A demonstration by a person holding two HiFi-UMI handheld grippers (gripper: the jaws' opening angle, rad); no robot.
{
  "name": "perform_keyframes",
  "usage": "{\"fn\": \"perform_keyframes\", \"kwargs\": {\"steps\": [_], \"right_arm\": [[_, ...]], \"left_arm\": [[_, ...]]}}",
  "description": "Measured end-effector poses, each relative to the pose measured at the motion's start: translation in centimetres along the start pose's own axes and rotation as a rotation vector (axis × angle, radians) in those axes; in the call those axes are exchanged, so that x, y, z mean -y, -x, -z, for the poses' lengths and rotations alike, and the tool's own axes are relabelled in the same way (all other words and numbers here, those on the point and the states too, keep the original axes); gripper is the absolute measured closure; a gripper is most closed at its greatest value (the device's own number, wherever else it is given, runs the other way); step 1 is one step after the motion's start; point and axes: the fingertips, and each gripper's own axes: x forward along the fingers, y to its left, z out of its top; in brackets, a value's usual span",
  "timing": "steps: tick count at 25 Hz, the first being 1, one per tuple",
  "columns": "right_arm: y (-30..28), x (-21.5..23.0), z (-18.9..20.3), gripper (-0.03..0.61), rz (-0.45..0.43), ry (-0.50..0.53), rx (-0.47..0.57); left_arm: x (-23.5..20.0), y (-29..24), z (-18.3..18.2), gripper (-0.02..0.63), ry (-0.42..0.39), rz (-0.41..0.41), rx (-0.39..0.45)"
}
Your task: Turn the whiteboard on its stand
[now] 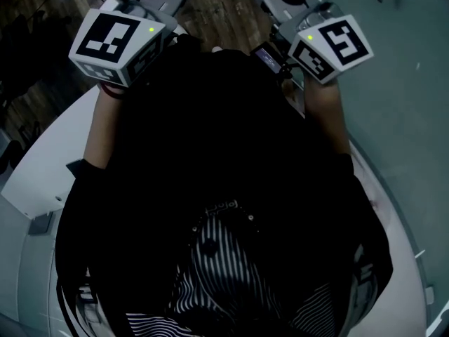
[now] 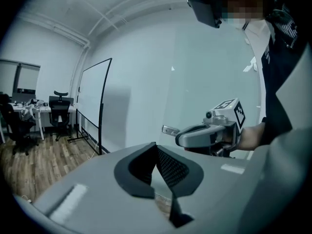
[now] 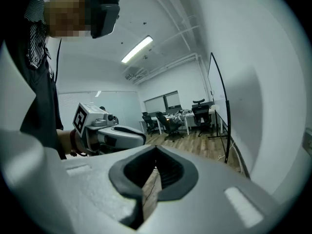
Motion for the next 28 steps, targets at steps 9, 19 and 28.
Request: {"fn": "perform_keyframes", "kwargs": {"steps": [9, 19, 28], "right_arm": [[0.2, 0.2, -1.7, 0.577, 0.007, 0.006, 0.042], [-1.5, -0.4, -1.7, 0.577, -0.014, 0.041, 0.027], [-0.5, 0.8, -2.6, 0.577, -0.007, 0.022, 0.013]], "left_arm": [[0.5, -0.1, -1.6, 0.615, -0.060, 0.023, 0.016], [0.2, -0.5, -0.5, 0.615, -0.060, 0.027, 0.043], [0.2, 0.3, -0.5, 0.615, 0.005, 0.009, 0.035]]}}
